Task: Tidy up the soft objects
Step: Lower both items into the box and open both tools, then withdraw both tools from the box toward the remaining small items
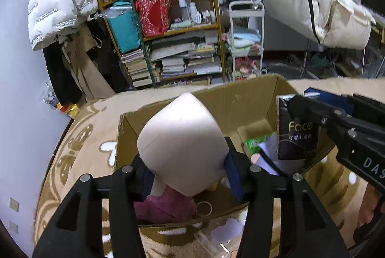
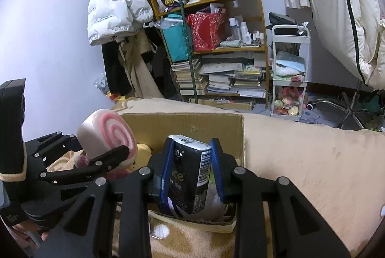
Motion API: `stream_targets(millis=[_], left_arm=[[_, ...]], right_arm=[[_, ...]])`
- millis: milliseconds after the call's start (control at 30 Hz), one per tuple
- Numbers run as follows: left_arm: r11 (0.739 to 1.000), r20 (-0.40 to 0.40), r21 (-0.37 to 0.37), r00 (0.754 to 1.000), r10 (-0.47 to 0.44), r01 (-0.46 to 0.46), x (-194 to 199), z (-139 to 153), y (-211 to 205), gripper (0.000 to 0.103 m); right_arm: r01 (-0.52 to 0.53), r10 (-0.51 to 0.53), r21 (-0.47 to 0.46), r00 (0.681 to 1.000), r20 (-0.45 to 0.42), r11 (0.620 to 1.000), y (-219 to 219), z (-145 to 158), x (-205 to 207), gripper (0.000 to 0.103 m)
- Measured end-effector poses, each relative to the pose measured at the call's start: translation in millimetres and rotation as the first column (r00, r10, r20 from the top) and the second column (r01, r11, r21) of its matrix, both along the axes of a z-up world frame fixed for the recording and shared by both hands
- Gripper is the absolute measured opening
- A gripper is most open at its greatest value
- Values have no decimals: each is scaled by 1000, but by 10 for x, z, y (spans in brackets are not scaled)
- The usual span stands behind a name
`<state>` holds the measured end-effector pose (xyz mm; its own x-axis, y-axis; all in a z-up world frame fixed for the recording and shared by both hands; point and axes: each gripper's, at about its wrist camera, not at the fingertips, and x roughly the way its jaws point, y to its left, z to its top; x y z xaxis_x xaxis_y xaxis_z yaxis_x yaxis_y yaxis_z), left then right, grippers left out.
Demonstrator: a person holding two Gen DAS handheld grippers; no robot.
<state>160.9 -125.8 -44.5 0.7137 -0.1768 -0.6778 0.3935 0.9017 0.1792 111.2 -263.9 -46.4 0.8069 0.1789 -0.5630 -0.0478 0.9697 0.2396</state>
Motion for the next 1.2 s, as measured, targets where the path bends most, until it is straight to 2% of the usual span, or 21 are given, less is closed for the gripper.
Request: stream_targets(millis=[100,467,633,700,767,833,900,1100,1200], left_arm=[[1000,1,31,1000,0,0,-6,-39,-26,53],[998,-7,63,1000,13,-12,-13,-65,-55,60],[997,19,73,999,26,-27,-61,-40,-44,72],[997,34,71,999,34,-36,-80,-6,-26,76],[996,48,65,998,51,-54,-93,45,3,83],[996,65,46,995,75,-79,-117,105,54,89],[996,71,23,994,82,-84,-143,155,102,92],[994,76,2,992,105,-105,-238,264,226,97],[992,65,-23,990,122,-121,-309,315,306,98]], right_arm=[[-6,6,5,1000,-11,1000,4,-32,9,35],[31,-28,68,999,-43,997,-139,-110,31,36],[36,-33,75,999,-40,996,-155,-103,22,45],[38,-34,77,999,-40,996,-155,-95,19,46],[37,-35,78,999,-35,996,-147,-83,8,50],[37,-35,78,999,-29,996,-144,-64,-11,59],[35,-33,77,999,-26,996,-139,-44,-33,59],[36,-35,82,999,-17,996,-138,11,-115,77],[40,-39,80,999,-9,996,-139,64,-187,92]])
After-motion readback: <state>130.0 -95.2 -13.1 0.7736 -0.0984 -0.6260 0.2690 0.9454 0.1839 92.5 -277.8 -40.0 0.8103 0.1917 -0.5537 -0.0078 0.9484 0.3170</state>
